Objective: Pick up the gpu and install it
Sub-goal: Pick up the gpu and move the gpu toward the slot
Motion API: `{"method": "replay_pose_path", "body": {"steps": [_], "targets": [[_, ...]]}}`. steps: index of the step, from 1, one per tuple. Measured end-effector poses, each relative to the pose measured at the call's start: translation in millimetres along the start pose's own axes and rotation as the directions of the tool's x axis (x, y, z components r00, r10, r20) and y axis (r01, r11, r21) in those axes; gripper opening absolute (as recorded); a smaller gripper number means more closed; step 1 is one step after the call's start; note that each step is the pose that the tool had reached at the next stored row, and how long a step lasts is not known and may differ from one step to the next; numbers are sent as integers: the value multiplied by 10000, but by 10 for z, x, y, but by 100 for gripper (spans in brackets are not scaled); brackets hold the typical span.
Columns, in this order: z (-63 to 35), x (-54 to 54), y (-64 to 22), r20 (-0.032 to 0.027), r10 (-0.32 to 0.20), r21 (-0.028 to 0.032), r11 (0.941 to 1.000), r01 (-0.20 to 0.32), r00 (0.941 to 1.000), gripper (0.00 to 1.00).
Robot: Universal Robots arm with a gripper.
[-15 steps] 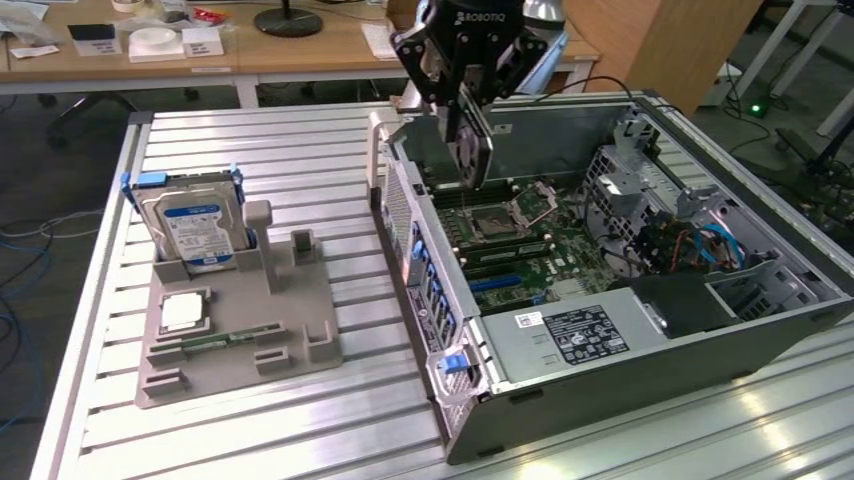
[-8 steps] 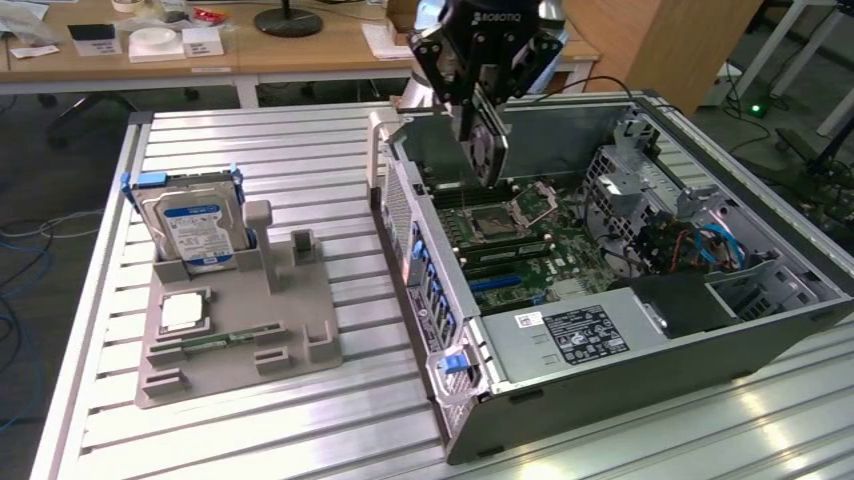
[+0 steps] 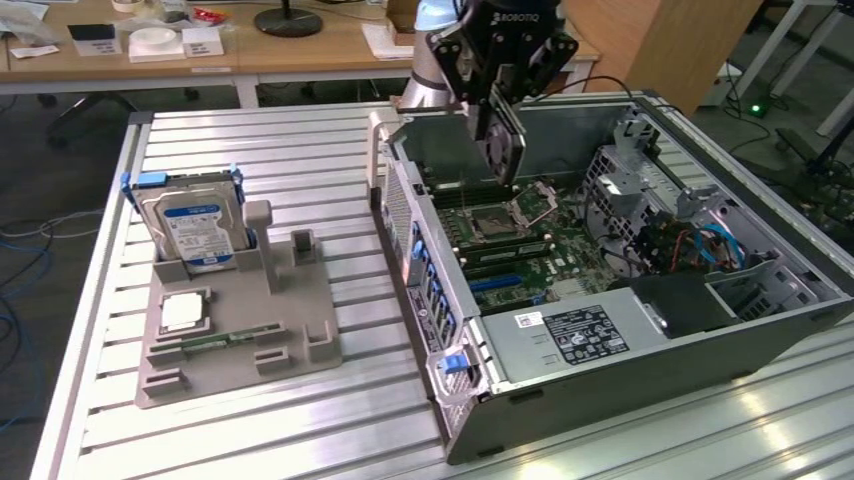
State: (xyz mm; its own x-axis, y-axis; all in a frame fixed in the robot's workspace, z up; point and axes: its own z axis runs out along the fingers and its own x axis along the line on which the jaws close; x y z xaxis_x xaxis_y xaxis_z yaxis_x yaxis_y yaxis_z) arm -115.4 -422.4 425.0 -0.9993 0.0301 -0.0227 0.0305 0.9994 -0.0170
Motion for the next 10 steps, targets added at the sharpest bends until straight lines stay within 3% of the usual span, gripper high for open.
{"method": "replay_pose_path", "body": {"steps": [10], "targets": [[5, -221, 7, -10, 2, 0, 10000, -2, 10000, 28]]}}
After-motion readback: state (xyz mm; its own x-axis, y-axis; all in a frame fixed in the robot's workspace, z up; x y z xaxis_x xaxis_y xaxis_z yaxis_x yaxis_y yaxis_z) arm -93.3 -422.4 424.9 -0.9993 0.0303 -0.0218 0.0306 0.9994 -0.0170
